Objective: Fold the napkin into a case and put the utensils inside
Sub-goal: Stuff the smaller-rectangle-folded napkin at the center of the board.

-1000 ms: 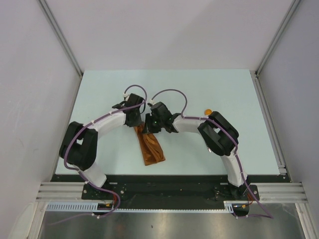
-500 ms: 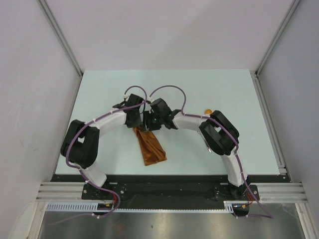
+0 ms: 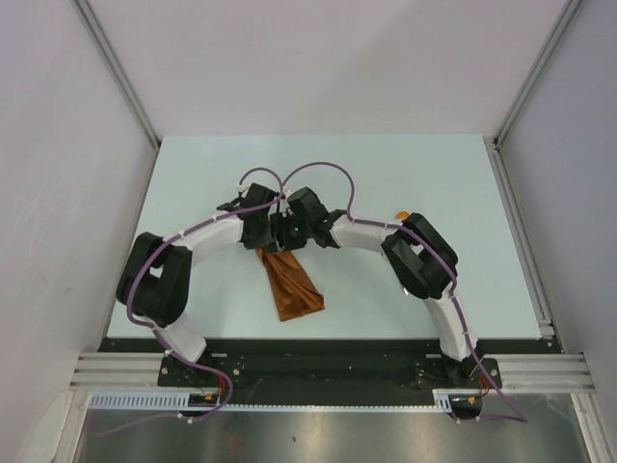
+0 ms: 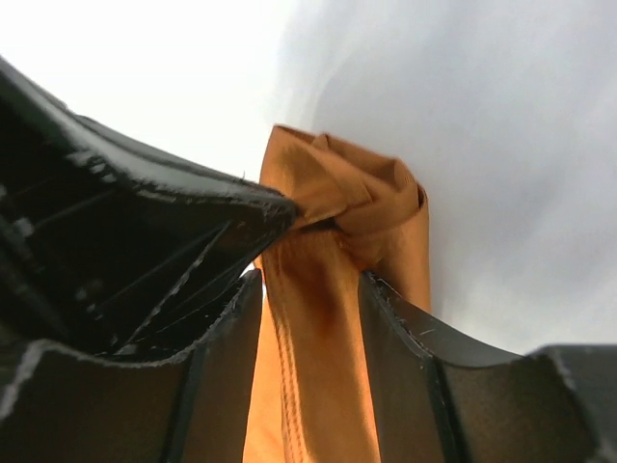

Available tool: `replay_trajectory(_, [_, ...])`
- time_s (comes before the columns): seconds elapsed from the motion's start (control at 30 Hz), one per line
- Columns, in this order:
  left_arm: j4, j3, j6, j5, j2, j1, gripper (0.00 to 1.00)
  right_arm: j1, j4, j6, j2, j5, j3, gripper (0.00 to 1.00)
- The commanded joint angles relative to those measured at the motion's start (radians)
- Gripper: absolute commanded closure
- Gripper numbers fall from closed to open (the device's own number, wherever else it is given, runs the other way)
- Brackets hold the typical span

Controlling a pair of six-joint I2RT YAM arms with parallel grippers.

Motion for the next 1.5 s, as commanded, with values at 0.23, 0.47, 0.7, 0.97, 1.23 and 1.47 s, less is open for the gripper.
replay_trajectory(0.23, [0.024,-0.016,-0.007,0.023,-0.068,0.02,1.0,0.003,0.116,-0.027,0.056,-0.057,0.048,0.64])
replay_trajectory(0.47, [0.03,-0.024,-0.009,0.037,-0.075,0.028,1.0,0.017,0.174,-0.013,0.032,-0.066,-0.014,0.63])
replay_trajectory(0.7, [0.033,-0.024,-0.014,0.051,-0.081,0.029,1.0,0.031,0.158,-0.035,0.05,-0.043,-0.029,0.59])
replay_trajectory(0.97, [0.036,-0.033,-0.015,0.06,-0.089,0.029,1.0,0.04,0.135,-0.053,0.065,0.026,-0.029,0.58])
replay_trajectory(1.23, [0.033,-0.032,-0.014,0.061,-0.097,0.031,1.0,0.047,0.141,-0.081,0.068,0.053,-0.066,0.6])
replay_trajectory(1.47, [0.036,-0.033,-0.017,0.069,-0.1,0.031,1.0,0.066,0.147,-0.099,0.076,0.115,-0.101,0.62])
